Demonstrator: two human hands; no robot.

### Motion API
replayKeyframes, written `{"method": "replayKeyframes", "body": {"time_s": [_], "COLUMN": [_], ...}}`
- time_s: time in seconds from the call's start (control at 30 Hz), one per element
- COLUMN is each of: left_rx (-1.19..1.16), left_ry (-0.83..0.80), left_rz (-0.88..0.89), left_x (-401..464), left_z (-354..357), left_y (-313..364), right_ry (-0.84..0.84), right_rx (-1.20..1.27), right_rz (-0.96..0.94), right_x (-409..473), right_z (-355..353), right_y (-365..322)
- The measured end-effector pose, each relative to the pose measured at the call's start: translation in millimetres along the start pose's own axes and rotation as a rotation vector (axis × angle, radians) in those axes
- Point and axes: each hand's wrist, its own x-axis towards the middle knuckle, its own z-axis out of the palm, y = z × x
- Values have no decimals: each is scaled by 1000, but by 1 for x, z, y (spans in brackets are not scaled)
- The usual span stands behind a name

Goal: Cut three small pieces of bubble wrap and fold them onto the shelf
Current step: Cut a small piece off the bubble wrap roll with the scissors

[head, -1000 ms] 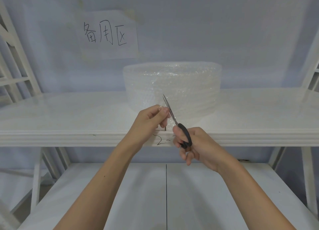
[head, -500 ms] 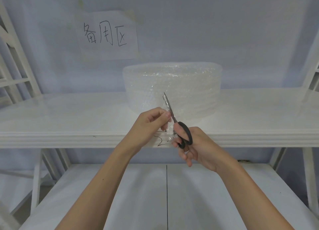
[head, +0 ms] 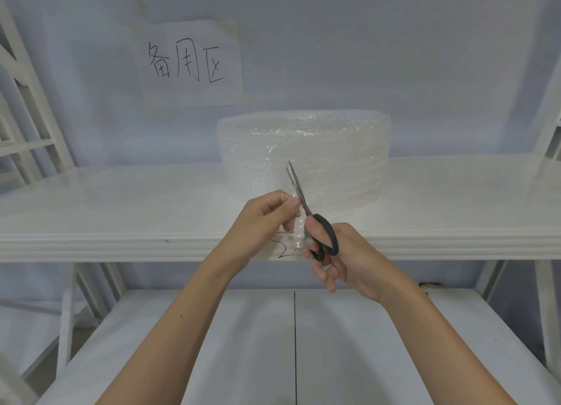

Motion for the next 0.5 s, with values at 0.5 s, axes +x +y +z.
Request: {"method": "replayKeyframes", "body": {"time_s": [0.5], "left_rx": [-83], "left_ry": [205], "left_rz": [-73], "left_x": [5], "left_z": [4], "left_y": [4], "right_ry": [36], "right_rx": [-47], "right_rz": [43], "right_x": [-7], "right_z": [2], "right_y": [1]}}
